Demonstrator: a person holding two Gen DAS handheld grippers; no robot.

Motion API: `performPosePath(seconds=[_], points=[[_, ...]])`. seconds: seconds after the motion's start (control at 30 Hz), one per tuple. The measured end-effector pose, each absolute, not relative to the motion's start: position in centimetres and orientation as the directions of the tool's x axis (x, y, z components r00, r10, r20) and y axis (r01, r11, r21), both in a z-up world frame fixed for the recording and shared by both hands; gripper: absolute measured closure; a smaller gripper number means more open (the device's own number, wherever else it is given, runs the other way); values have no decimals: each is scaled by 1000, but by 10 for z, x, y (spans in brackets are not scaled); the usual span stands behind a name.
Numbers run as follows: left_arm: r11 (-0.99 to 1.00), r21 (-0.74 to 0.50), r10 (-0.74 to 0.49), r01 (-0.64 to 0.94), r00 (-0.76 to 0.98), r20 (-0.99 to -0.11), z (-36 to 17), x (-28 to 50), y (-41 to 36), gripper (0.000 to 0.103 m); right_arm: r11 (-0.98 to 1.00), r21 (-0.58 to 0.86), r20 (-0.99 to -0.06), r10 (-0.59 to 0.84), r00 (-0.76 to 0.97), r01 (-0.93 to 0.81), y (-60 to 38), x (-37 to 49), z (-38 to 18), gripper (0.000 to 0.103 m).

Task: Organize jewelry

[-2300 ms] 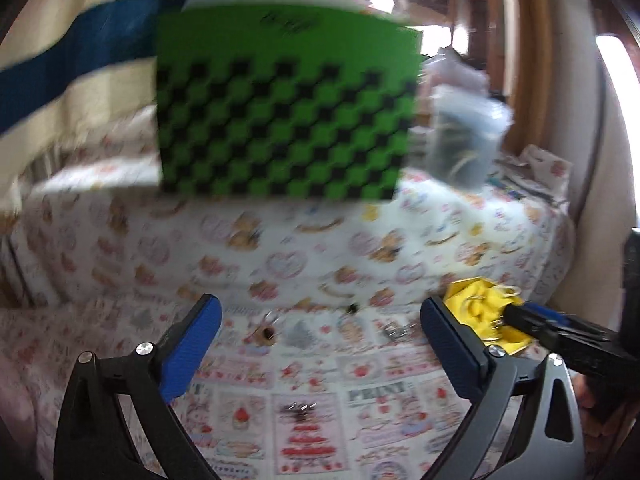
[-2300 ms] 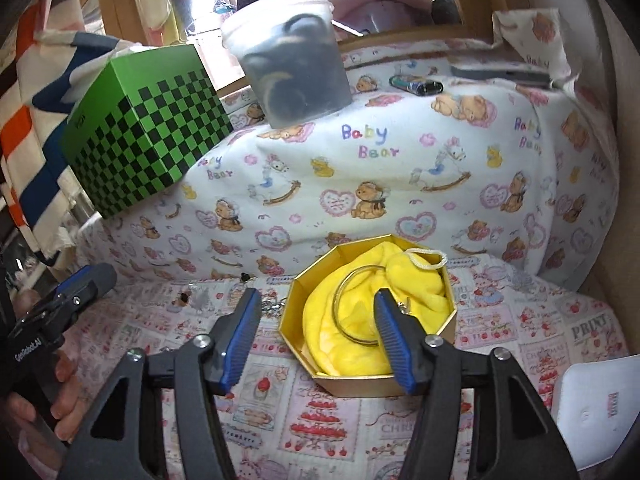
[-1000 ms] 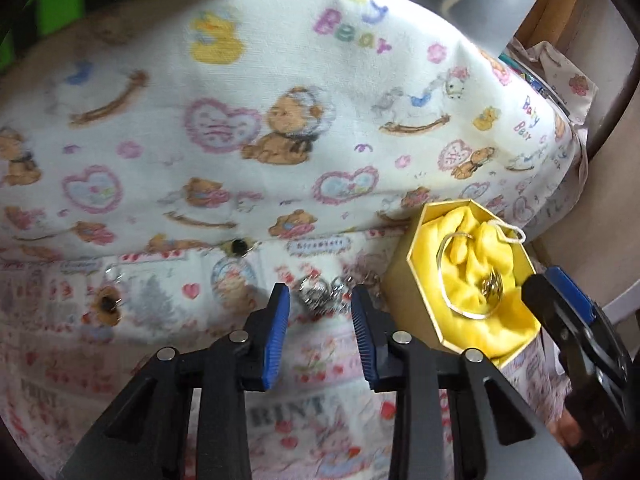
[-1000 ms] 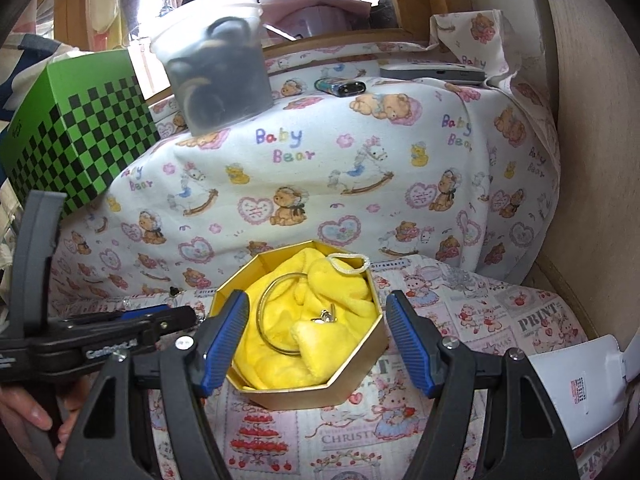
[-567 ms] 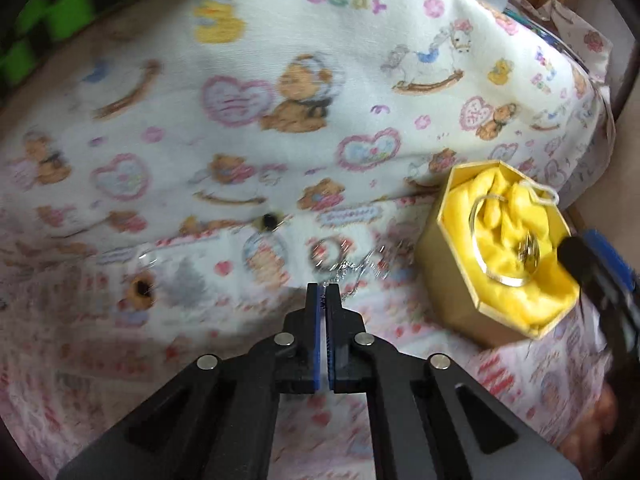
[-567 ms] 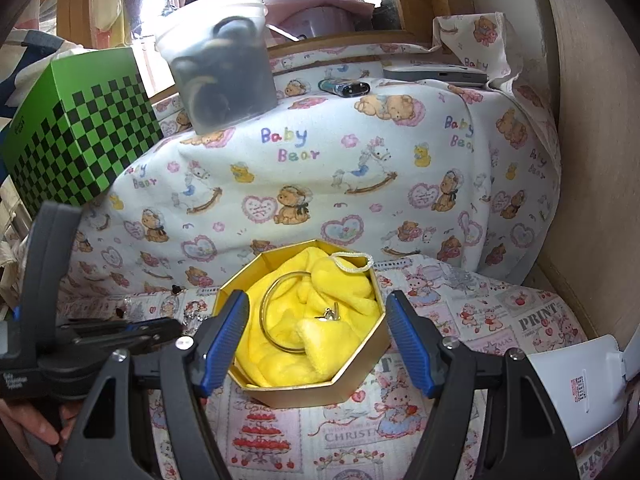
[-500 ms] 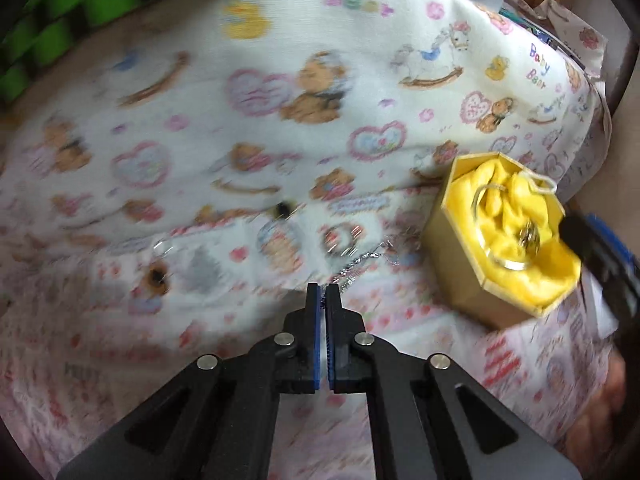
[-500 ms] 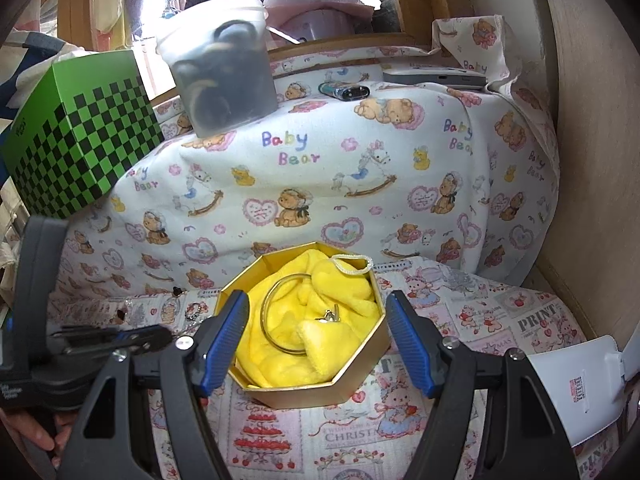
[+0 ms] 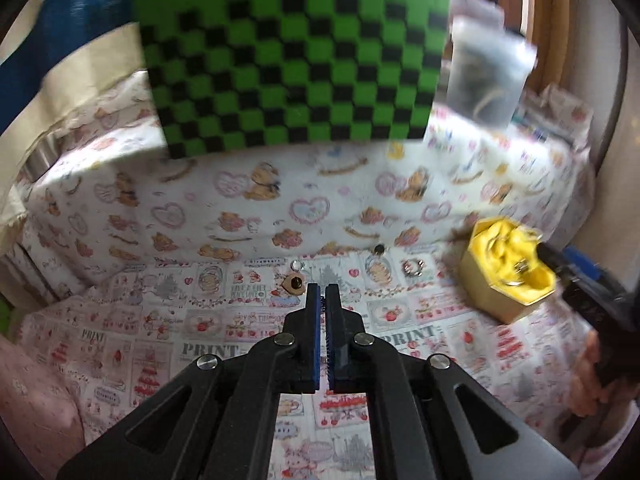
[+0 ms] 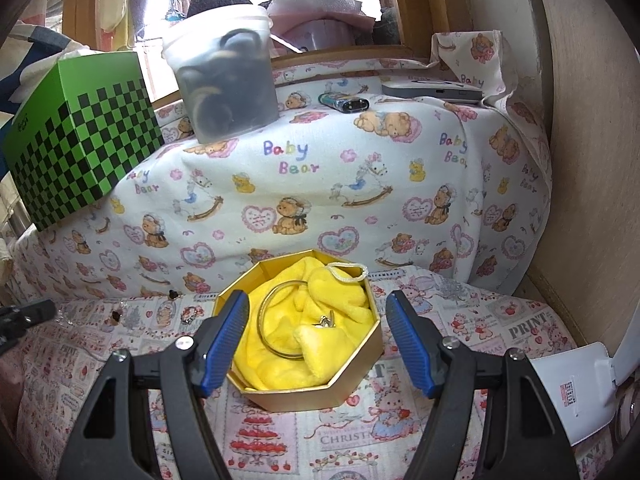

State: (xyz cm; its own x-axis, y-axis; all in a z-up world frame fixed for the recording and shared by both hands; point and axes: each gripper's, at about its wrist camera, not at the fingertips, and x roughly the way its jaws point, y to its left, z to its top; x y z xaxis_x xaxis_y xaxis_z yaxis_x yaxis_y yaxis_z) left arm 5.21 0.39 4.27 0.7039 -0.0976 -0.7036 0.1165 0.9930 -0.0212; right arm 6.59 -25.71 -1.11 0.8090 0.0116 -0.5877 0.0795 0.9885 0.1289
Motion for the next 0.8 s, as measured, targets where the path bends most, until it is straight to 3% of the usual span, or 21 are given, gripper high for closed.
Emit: performPosePath(seconds=[0.2,0.47,0.7,0.8], points=[[985,-150,-166,88,734,-659,43,43,44,102,991,118,-588,13,809,70,-256,66,-12,34],[984,-173,-144,36,730,-668,14,44,75,102,991,127,-589,37,808,47,-253,65,-11,34],[979,-199,-158,45,787,-596,39,17,80,102,996,91,-569,42,821,12,-236,59,-3,35],[975,-216,-176,56,787,-591,38,18,81,102,996,85,-571,76,818,-34,-222,61,6,40]])
